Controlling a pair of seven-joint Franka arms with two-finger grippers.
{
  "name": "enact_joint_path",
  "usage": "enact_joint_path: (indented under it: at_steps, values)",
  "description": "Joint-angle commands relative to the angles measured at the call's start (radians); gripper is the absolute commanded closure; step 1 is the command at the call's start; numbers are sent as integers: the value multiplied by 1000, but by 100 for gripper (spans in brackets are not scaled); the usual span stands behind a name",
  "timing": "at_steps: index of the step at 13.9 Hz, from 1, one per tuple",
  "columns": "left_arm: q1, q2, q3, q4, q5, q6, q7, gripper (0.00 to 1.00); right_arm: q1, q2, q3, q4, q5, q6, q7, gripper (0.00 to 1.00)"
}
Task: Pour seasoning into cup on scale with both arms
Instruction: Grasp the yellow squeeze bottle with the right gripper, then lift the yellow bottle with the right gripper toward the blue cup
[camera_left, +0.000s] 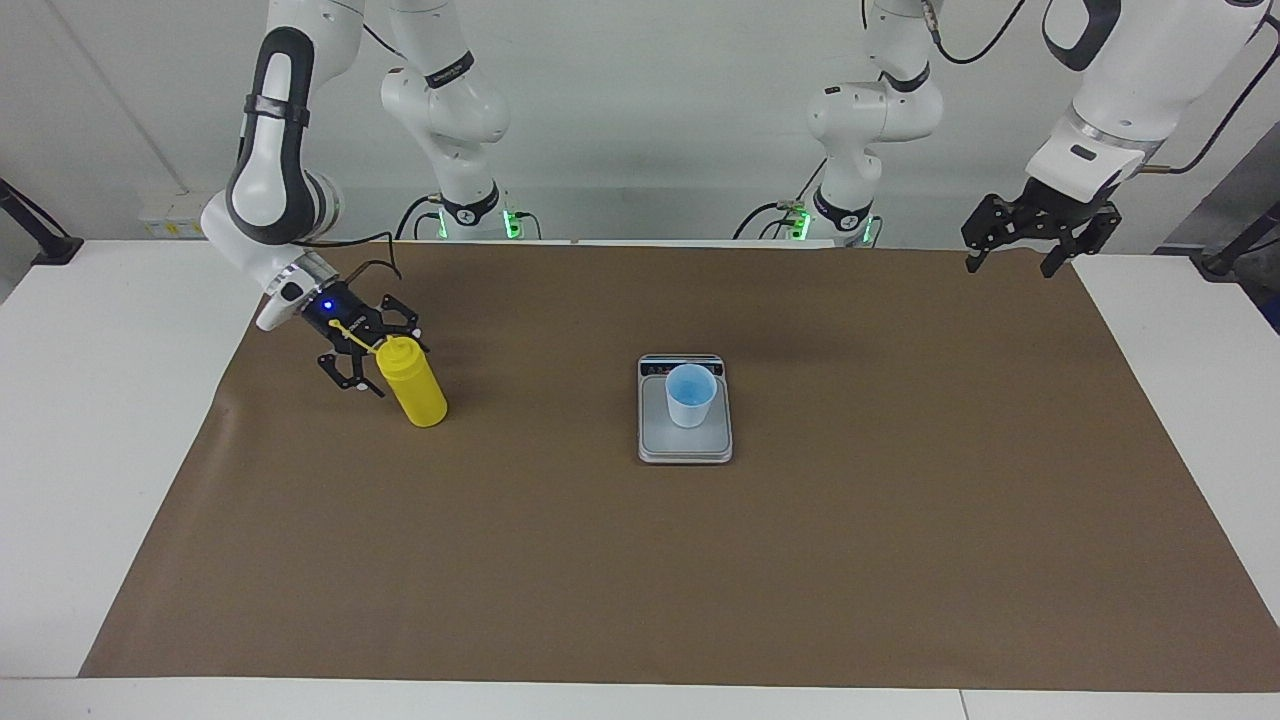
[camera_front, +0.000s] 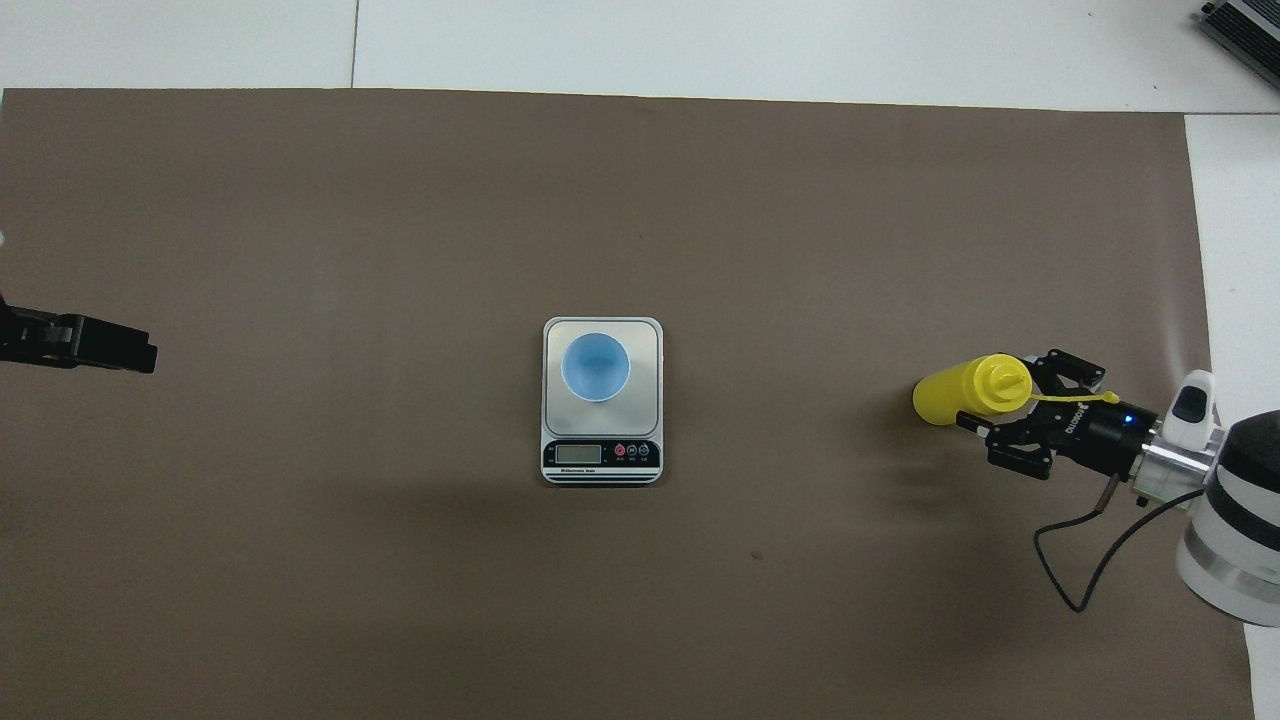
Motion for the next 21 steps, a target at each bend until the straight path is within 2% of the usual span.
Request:
enact_joint_path:
  at_steps: [1,5,8,9,10,11,12,18,21]
  values:
    - [1,-44,-3,-53,-7,33,-11,0,46,-1,3,-13,76,62,-32,0]
    - [3,-43,-4,-53,-10,31,-24,0,39,54,3,-12,110,65,-130,0]
    - [3,-44,-4,-53,-33,34,-75,0,48,65,3,-7,148,64,-167,0]
    - [3,-44,-3,-53,-33,31,-75,0,49,65,3,-6,151,62,-176,32]
    - [3,-43,-4,-51,-33,30,-75,0,48,65,3,-3,151,56,-178,69]
    - [3,-43,-3,-51,-31,30,-74,0,43,65,3,2,151,50,-178,89]
    - [1,-44,-4,-54,-31,30,-72,0,40,66,3,6,151,48,-177,100]
    - [26,-44,0,-50,-31,16,-81,0,37,72,-1,106,133,47,-86,100]
    - [32,-44,0,-50,-31,14,-81,0,48,68,-1,173,38,59,6,100]
